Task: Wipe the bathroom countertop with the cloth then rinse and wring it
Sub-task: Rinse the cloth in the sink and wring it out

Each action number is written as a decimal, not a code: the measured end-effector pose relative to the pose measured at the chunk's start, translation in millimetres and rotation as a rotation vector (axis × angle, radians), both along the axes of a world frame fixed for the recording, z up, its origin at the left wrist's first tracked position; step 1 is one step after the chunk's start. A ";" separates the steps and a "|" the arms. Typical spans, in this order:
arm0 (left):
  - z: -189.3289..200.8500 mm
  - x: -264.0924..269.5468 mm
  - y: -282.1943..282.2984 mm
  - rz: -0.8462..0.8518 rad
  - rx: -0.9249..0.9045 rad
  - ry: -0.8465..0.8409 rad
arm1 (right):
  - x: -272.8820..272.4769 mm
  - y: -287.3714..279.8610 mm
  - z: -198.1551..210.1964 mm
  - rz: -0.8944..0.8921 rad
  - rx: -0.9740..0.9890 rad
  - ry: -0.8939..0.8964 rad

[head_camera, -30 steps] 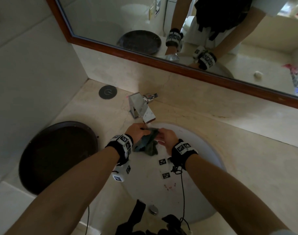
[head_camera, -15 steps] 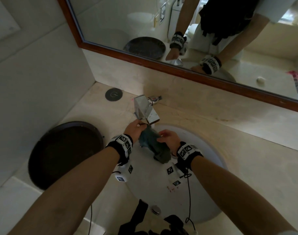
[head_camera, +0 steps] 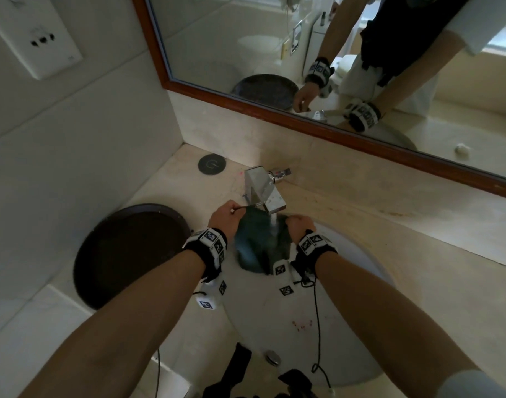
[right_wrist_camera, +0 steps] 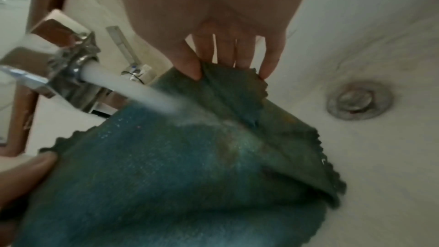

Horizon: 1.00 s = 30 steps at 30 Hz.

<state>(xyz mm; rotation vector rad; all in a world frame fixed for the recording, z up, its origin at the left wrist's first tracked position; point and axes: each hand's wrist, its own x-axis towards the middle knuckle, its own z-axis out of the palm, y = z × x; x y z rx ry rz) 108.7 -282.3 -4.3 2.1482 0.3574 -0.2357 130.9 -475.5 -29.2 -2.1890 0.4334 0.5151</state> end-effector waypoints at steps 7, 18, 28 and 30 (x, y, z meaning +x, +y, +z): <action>-1.6 -2.4 31.8 0.116 0.045 -0.038 | -5.6 17.1 -0.2 -0.022 0.089 0.018; -7.8 -7.2 37.8 0.129 0.092 0.007 | 17.7 -2.9 -72.7 -0.075 0.342 0.100; -15.5 2.6 -28.8 -0.020 -0.001 0.067 | -9.0 -56.8 3.6 -0.316 0.178 -0.051; -16.1 6.1 -41.8 -0.042 -0.039 0.073 | -7.1 -68.5 2.4 -0.334 0.132 -0.059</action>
